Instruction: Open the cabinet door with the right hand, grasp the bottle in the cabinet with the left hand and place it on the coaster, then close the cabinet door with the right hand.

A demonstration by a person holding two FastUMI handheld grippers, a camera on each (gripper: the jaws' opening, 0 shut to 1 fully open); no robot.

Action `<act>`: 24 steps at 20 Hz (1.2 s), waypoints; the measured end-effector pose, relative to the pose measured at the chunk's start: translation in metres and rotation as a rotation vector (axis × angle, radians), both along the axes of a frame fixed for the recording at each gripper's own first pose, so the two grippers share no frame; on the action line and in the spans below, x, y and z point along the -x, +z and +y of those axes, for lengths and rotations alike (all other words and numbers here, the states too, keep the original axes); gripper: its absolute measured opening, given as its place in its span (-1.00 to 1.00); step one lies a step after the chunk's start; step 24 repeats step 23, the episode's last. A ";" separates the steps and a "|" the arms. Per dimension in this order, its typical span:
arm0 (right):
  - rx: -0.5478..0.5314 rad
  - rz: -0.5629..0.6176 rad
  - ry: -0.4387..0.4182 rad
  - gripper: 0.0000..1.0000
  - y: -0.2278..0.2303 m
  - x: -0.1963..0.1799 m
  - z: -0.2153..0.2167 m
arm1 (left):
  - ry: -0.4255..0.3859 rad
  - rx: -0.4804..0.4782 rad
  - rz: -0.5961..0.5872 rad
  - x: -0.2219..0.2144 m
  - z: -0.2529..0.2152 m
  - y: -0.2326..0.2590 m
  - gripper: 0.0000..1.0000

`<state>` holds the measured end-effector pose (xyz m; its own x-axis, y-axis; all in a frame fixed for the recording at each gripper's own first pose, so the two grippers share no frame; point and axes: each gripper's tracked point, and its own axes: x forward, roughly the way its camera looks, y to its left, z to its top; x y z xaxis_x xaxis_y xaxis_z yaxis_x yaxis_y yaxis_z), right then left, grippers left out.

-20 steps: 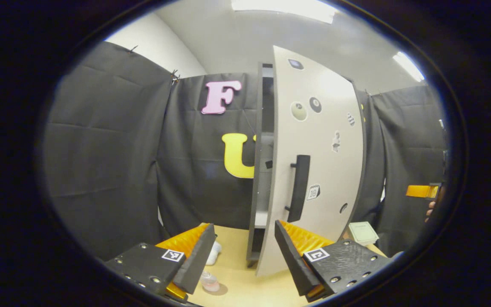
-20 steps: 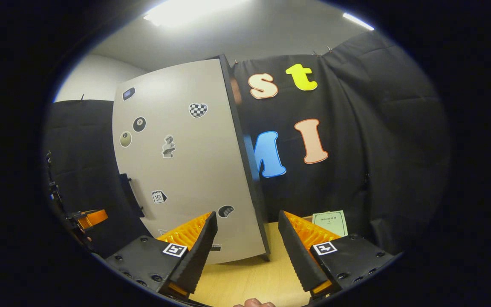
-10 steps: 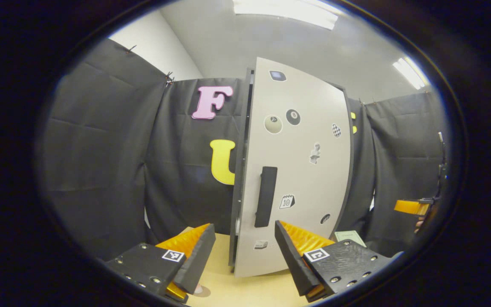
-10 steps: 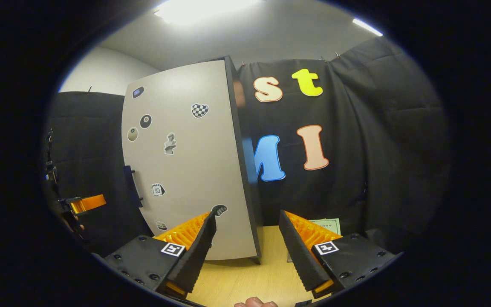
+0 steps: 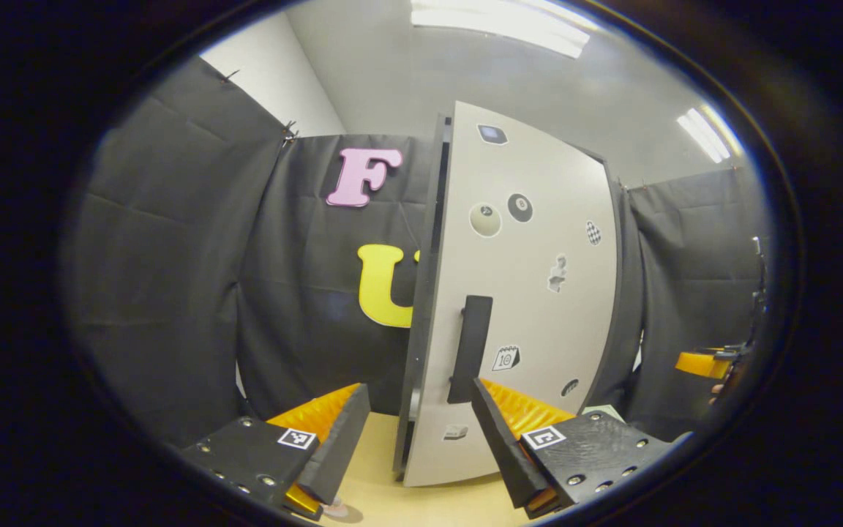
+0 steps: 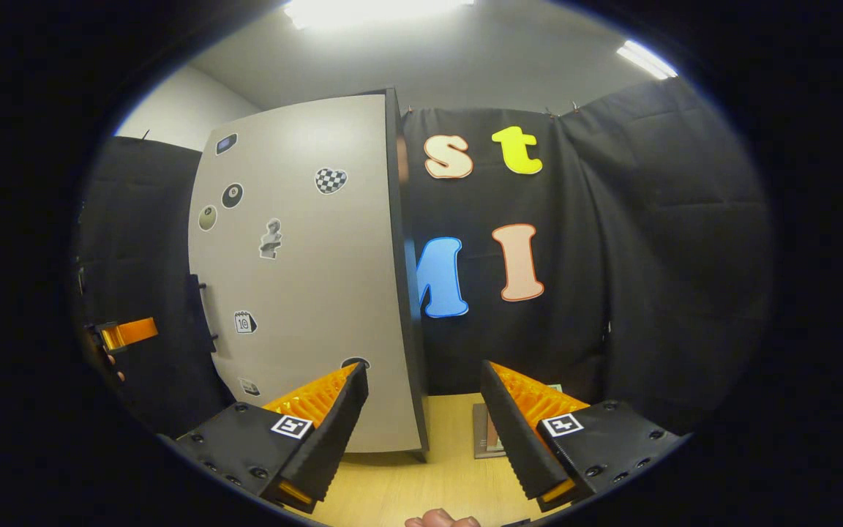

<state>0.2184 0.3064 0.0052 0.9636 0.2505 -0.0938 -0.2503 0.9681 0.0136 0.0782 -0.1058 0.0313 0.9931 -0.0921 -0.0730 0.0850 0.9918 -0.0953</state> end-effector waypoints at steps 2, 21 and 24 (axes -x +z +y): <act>0.003 -0.002 -0.019 0.96 0.000 -0.001 0.001 | -0.012 0.001 0.000 -0.004 0.008 -0.002 0.69; 0.076 0.044 -0.113 0.95 -0.026 -0.008 0.027 | -0.123 0.018 0.034 -0.032 0.022 -0.059 0.76; 0.064 0.057 -0.124 0.95 -0.029 -0.011 0.021 | -0.124 0.022 0.031 -0.032 0.019 -0.055 0.76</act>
